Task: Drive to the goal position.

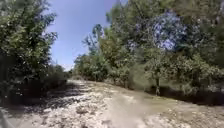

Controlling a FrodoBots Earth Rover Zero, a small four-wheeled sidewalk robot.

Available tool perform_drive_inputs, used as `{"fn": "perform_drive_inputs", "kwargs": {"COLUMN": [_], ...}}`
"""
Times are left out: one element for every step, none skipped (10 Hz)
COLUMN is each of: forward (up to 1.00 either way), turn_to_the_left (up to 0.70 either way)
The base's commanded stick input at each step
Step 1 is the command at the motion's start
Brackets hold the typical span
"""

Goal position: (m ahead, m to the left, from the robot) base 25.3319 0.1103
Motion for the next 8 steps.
{"fn": "perform_drive_inputs", "kwargs": {"forward": [0.45, 0.45, 0.45, 0.45, 0.45, 0.45, 0.45, 0.45], "turn_to_the_left": [0.02, 0.02, 0.02, 0.02, 0.02, 0.02, 0.02, 0.10]}}
